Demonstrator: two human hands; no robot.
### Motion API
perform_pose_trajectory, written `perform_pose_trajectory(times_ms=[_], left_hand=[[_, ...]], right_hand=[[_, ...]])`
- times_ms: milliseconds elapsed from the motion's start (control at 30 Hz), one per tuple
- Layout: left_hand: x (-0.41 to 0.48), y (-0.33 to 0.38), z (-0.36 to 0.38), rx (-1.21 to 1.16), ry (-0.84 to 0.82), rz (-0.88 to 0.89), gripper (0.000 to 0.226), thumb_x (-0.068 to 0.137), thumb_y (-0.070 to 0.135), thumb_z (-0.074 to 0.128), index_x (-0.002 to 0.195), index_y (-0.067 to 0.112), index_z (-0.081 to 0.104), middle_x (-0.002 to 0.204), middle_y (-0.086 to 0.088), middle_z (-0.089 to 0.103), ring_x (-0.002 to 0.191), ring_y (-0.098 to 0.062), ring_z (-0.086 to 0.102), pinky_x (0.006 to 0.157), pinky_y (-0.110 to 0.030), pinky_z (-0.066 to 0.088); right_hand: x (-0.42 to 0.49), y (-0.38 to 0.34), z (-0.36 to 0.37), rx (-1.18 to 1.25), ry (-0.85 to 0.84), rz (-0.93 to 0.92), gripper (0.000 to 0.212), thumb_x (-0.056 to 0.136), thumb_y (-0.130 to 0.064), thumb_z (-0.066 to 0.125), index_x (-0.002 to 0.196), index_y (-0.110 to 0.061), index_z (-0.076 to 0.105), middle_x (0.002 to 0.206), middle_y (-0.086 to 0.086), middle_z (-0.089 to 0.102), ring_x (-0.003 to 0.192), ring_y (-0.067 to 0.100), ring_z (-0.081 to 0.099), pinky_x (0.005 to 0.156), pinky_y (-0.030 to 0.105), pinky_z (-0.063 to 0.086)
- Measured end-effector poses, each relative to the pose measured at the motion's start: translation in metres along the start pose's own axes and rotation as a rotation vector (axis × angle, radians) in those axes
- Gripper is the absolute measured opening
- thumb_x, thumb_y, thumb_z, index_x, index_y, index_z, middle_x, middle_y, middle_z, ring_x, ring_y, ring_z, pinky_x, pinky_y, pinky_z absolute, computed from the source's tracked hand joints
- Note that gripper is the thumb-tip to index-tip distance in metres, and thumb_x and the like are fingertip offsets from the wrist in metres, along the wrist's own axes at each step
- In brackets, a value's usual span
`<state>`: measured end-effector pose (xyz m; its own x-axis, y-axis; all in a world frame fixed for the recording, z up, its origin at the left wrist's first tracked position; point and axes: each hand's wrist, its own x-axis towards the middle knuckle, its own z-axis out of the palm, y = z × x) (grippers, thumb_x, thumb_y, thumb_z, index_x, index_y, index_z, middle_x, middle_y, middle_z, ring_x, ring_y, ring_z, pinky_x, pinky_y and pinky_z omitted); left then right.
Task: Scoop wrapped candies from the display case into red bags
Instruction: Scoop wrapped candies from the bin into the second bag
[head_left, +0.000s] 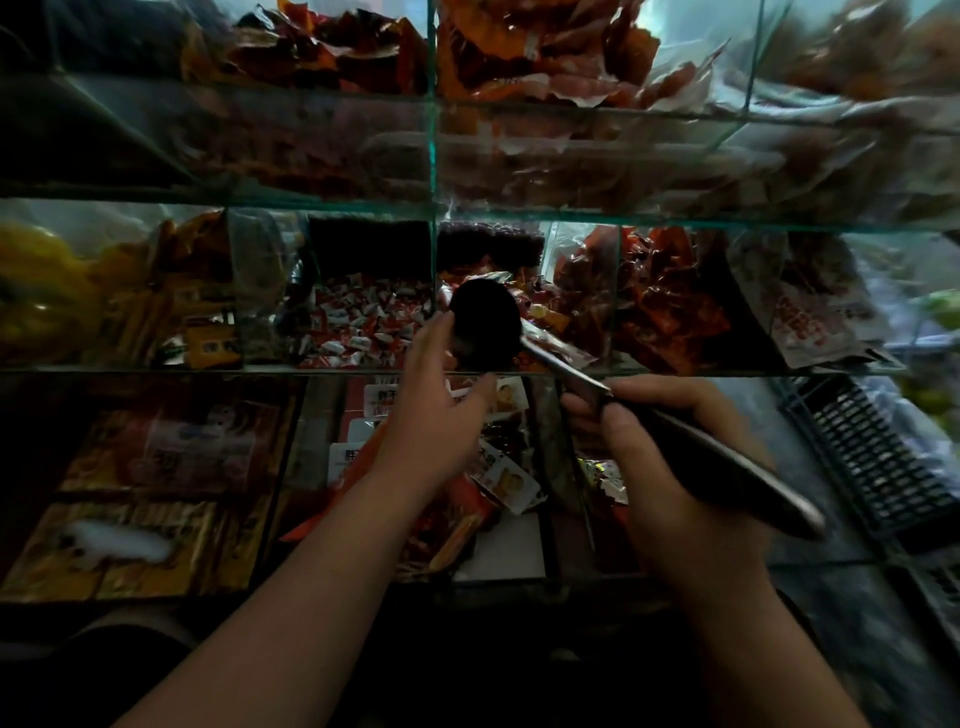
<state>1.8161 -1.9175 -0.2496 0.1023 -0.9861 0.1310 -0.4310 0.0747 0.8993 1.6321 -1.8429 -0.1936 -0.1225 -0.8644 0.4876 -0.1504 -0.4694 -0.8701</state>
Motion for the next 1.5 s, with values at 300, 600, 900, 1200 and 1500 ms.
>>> perform_pose_trajectory(times_ms=[300, 600, 900, 1200, 1500], left_hand=[[-0.071, -0.031, -0.048, 0.217, 0.06, -0.019, 0.064, 0.096, 0.036, 0.068, 0.151, 0.038, 0.035, 0.156, 0.022, 0.029, 0.134, 0.011, 0.024, 0.105, -0.014, 0.023], [-0.101, -0.089, -0.094, 0.527, -0.043, -0.223, 0.032, 0.088, 0.005, 0.066, 0.108, 0.027, 0.078, 0.1, 0.016, 0.067, 0.099, -0.019, 0.067, 0.069, -0.006, 0.039], [-0.101, -0.082, -0.094, 0.429, 0.12, -0.166, 0.046, 0.09, -0.005, 0.058, 0.129, 0.017, 0.071, 0.118, -0.001, 0.074, 0.106, -0.016, 0.068, 0.085, 0.001, 0.034], [-0.105, -0.082, -0.093, 0.349, 0.108, -0.143, 0.048, 0.094, -0.007, 0.055, 0.133, 0.019, 0.068, 0.118, 0.011, 0.068, 0.106, 0.008, 0.055, 0.088, 0.007, 0.031], [-0.107, -0.087, -0.095, 0.346, 0.114, -0.156, 0.046, 0.098, -0.003, 0.053, 0.136, 0.019, 0.065, 0.128, 0.005, 0.067, 0.113, -0.003, 0.061, 0.095, -0.013, 0.048]], right_hand=[[-0.029, -0.031, 0.001, 0.273, -0.001, 0.425, 0.015, 0.09, 0.003, 0.06, 0.08, -0.006, 0.067, 0.083, 0.022, 0.076, 0.079, 0.039, 0.078, 0.069, 0.039, 0.065], [-0.035, 0.01, 0.04, -0.387, -0.569, 0.334, 0.013, 0.09, -0.018, 0.072, 0.087, -0.029, 0.066, 0.086, -0.007, 0.069, 0.079, 0.009, 0.067, 0.068, 0.026, 0.055], [-0.073, 0.08, 0.109, -0.521, -0.685, 0.208, 0.01, 0.089, -0.005, 0.073, 0.096, -0.012, 0.072, 0.096, 0.0, 0.07, 0.091, 0.012, 0.065, 0.082, 0.022, 0.051], [-0.067, 0.08, 0.114, -0.296, -0.42, 0.679, 0.029, 0.088, -0.008, 0.075, 0.069, -0.03, 0.075, 0.082, -0.019, 0.073, 0.077, -0.004, 0.068, 0.064, 0.007, 0.049], [-0.068, 0.07, 0.085, 0.119, 0.08, 1.006, 0.009, 0.096, -0.007, 0.067, 0.09, -0.005, 0.074, 0.077, 0.018, 0.078, 0.075, 0.033, 0.079, 0.059, 0.028, 0.062]])
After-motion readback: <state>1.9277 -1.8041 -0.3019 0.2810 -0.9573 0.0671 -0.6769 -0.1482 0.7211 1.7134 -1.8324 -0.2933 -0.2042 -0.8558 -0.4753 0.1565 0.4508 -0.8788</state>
